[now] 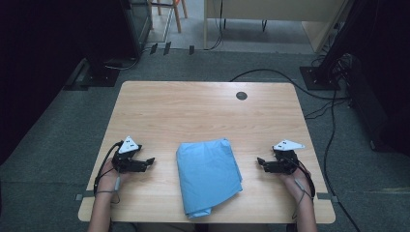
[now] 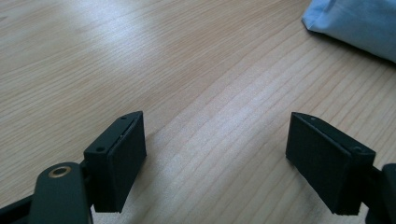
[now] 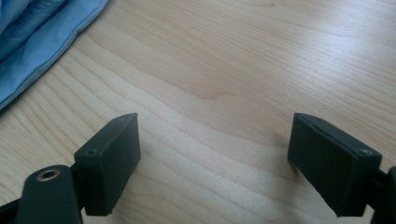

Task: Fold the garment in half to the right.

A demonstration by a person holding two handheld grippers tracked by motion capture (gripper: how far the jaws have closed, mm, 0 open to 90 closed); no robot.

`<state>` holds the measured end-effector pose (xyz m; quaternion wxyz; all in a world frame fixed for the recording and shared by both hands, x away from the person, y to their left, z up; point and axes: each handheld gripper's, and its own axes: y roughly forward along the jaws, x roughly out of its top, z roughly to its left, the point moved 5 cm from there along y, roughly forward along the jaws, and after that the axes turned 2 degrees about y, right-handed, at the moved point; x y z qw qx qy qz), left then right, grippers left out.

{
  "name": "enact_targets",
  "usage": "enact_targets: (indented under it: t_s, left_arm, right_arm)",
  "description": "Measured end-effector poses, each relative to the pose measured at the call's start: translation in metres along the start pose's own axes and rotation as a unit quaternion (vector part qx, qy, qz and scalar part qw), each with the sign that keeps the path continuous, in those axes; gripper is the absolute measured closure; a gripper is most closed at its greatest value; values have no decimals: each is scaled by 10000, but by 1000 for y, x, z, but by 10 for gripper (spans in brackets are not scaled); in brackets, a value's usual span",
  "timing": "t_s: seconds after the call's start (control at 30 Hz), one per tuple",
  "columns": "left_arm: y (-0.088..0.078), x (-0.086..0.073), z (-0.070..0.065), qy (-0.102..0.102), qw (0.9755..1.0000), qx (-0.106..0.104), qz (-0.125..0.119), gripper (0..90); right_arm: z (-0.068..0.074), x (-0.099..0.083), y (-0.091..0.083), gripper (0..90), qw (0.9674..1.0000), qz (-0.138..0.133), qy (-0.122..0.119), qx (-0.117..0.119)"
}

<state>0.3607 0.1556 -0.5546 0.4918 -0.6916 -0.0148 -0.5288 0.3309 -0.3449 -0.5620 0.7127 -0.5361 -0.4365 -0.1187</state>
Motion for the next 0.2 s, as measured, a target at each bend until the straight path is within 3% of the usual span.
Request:
enact_targets:
  t_s: [0.2]
  left_arm:
    - [0,0,0,2,10000,-2,-1,200]
  right_arm:
    - [0,0,0,155,10000,4,-15,11]
